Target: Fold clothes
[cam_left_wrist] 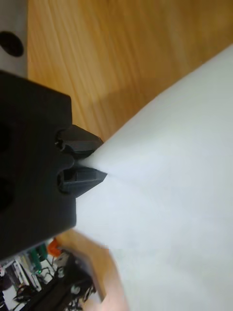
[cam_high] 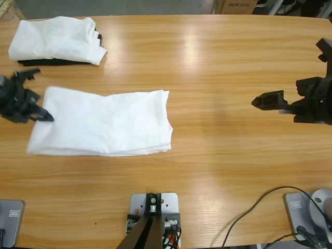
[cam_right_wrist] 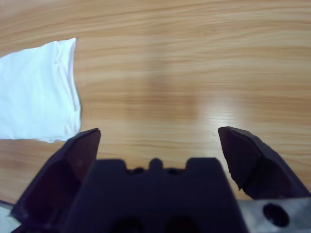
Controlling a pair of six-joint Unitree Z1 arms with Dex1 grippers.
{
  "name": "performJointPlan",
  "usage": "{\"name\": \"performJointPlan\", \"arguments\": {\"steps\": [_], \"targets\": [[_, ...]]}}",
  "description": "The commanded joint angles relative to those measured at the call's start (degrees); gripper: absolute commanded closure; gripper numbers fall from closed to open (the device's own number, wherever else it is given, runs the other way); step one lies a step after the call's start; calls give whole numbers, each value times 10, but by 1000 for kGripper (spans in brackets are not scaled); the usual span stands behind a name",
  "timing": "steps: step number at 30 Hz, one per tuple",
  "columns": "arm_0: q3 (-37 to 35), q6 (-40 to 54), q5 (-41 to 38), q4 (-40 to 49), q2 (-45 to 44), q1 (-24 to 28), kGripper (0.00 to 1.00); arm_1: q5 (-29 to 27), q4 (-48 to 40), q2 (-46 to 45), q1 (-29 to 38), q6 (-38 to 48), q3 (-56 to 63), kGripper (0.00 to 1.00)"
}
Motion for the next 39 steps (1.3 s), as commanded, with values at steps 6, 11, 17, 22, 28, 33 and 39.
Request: {"name": "performJointPlan", "arguments": {"steps": [6,11,17,22,28,33,39], "targets": [[-156,1,18,121,32,-93,1000,15,-9,-10,6,13,42,0],[-254,-13,18,160,84,-140,1000,19,-16,-11,6,15,53,0],[-381,-49,13,206,170,-211,1000,25,-23,-20,6,15,72,0],[-423,-63,-1,210,229,-248,1000,26,-23,-56,6,15,93,0],[-491,-80,-9,226,280,-279,1000,36,-27,-81,6,14,106,0],[-569,-82,-13,260,319,-294,1000,43,-38,-66,6,3,108,0],[-624,-82,-18,276,364,-308,1000,57,-43,-49,6,-5,110,0]]}}
